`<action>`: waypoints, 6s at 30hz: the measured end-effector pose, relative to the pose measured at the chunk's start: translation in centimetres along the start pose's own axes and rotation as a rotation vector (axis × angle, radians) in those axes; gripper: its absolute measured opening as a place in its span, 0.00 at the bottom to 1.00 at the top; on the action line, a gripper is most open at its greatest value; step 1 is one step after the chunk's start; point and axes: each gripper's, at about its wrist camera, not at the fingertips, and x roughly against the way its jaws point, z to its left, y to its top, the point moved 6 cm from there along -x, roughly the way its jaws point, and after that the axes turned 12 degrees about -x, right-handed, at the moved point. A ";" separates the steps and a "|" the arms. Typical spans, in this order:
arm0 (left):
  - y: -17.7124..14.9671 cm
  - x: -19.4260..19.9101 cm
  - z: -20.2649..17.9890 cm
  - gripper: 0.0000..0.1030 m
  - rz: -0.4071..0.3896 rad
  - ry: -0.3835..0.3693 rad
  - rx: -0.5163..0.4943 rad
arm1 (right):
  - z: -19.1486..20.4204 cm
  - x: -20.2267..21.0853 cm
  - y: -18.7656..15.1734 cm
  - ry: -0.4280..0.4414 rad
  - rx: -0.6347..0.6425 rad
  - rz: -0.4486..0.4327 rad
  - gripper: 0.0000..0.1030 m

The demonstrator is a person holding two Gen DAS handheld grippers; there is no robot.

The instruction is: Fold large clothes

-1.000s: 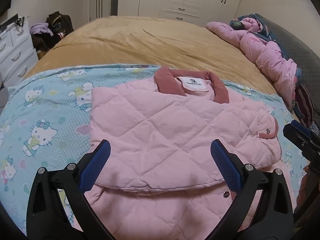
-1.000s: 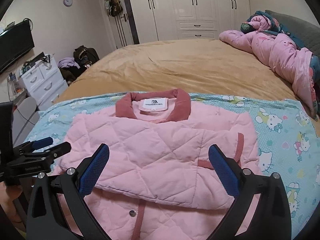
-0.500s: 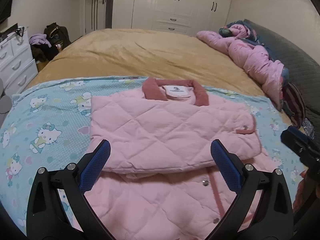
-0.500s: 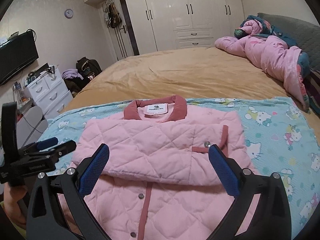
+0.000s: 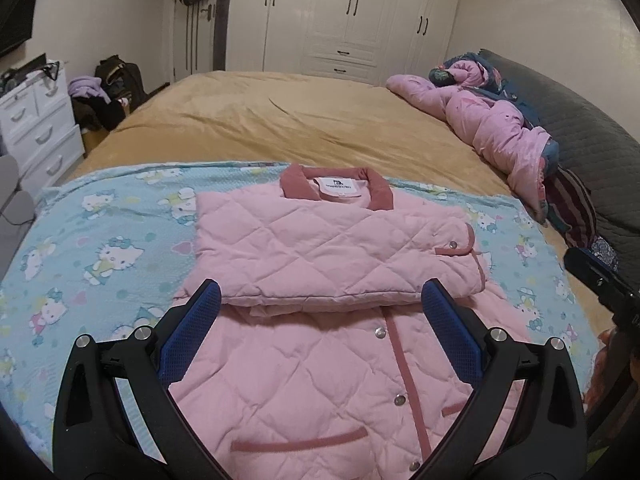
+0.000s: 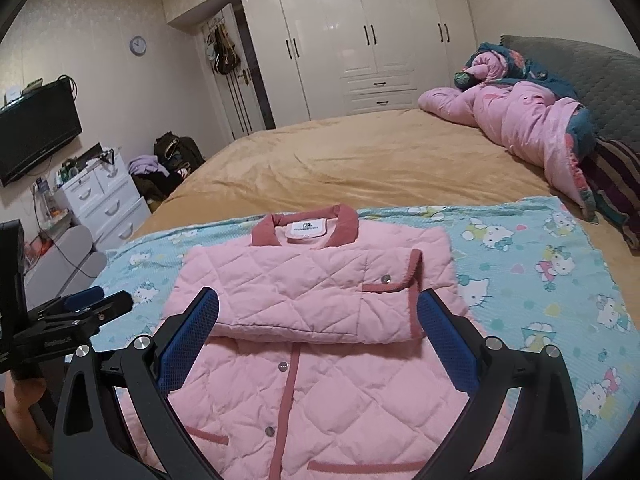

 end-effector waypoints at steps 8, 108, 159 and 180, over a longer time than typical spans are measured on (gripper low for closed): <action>-0.5 4.1 0.2 0.91 -0.033 0.022 0.013 | -0.5 4.5 -0.1 -0.002 0.001 -0.032 0.96; -27.7 1.7 4.1 0.91 0.398 -0.135 0.262 | -22.3 8.3 -24.1 -0.141 -0.219 0.460 0.96; -10.4 9.5 5.6 0.22 -0.093 -0.111 0.150 | -13.8 10.6 -5.4 0.267 -0.267 -0.020 0.13; -2.9 6.4 8.6 0.22 -0.180 -0.078 0.164 | -12.6 6.4 2.1 0.293 -0.295 -0.126 0.13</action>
